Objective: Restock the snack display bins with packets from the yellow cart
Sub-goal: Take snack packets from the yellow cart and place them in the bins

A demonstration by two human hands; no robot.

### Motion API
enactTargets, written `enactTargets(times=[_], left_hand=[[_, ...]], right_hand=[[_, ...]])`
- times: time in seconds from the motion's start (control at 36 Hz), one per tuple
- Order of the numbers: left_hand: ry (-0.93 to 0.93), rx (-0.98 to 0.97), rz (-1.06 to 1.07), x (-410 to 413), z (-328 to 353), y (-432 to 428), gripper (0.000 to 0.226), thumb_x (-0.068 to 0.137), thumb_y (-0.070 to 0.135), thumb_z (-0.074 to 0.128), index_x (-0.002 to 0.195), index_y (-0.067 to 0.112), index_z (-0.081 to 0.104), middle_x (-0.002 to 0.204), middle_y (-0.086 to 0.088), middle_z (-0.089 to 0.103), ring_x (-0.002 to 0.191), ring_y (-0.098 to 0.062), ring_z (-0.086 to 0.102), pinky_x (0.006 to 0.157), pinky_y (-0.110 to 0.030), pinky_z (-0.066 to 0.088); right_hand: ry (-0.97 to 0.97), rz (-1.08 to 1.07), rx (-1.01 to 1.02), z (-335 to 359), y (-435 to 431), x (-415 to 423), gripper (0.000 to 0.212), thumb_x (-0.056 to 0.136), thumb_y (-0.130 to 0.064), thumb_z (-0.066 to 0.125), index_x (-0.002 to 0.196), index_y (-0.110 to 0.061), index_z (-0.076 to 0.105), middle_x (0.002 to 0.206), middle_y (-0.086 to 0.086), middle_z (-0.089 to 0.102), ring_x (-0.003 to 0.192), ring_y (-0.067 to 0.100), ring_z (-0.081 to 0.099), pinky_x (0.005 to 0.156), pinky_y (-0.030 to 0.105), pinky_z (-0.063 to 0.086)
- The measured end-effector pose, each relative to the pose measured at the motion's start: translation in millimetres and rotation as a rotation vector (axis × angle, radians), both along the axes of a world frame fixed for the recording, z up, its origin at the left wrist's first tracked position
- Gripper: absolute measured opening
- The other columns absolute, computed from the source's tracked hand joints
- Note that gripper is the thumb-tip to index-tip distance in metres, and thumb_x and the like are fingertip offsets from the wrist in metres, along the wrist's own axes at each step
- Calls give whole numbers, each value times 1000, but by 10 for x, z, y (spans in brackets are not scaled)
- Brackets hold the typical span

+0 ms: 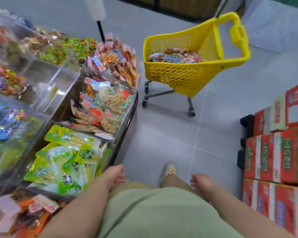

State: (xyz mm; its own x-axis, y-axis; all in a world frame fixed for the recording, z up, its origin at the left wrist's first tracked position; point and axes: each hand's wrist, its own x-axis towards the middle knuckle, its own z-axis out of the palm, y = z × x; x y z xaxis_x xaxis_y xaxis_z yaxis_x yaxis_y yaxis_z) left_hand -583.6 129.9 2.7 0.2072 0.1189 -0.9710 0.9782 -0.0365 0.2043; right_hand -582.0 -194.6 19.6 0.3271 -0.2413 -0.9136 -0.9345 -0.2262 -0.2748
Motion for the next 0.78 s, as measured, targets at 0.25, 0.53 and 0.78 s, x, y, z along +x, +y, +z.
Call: enactTargets(times=[0.25, 0.53, 0.78], left_hand=[[-119, 121, -273, 775, 21, -817, 16, 96, 15, 42, 84, 12, 51, 74, -9, 55, 54, -19, 46, 52, -23, 30], [-129, 136, -251, 1535, 232, -1302, 13, 98, 17, 44, 100, 11, 55, 77, -8, 55, 63, -20, 51, 59, -25, 38], [-106, 127, -295, 2467, 75, -1113, 17, 100, 13, 43, 109, 0, 51, 80, -15, 53, 68, -25, 48, 58, -29, 34]], right_hand=[[-27, -94, 32, 153, -884, 648, 18, 93, -12, 48, 75, -15, 49, 69, 2, 51, 58, 11, 47, 54, 21, 32], [-86, -223, 81, 213, -1269, 1402, 14, 93, -17, 51, 79, -19, 51, 73, 0, 55, 63, 11, 51, 62, 25, 39], [73, -296, 88, -152, -1054, 1716, 18, 94, -14, 49, 76, -13, 50, 70, 4, 53, 62, 18, 50, 59, 25, 37]])
